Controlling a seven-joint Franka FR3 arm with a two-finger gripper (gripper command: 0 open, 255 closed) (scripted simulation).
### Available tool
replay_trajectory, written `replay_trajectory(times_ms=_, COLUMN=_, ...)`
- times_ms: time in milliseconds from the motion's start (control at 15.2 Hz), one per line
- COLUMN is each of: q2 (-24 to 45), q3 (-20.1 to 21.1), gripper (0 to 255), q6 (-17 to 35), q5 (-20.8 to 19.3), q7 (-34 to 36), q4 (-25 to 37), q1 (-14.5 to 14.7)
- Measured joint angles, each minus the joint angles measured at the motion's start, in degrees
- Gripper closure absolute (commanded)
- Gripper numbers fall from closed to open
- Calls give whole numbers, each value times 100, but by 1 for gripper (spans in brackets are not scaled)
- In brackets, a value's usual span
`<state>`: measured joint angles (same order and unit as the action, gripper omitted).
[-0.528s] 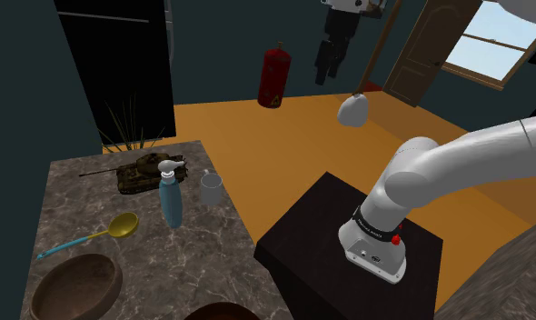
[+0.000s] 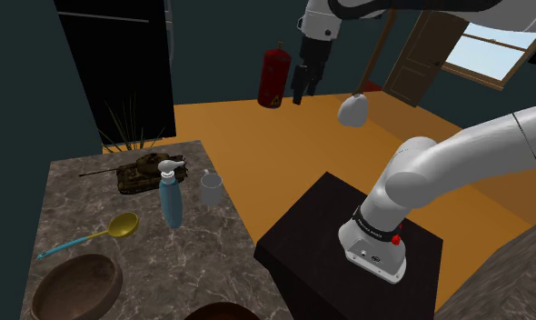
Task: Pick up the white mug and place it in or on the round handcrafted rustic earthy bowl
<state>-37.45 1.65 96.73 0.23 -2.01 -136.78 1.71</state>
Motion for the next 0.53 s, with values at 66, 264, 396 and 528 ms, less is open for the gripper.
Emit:
replay_trajectory(times_ms=66, q2=129, q3=37, gripper=0, q6=210, q5=23, q7=43, q4=-79, q1=15)
replay_trajectory(times_ms=264, q2=505, q3=101, gripper=0, q6=824, q5=59, q7=116, q4=-307, q1=38)
replay_trajectory(times_ms=396, q2=753, q3=187, gripper=0, q6=1240, q5=104, q7=215, q4=-469, q1=78)
replay_trajectory(times_ms=528, q2=1104, q3=269, gripper=0, q6=1674, q5=138, q7=310, q4=-542, q1=112)
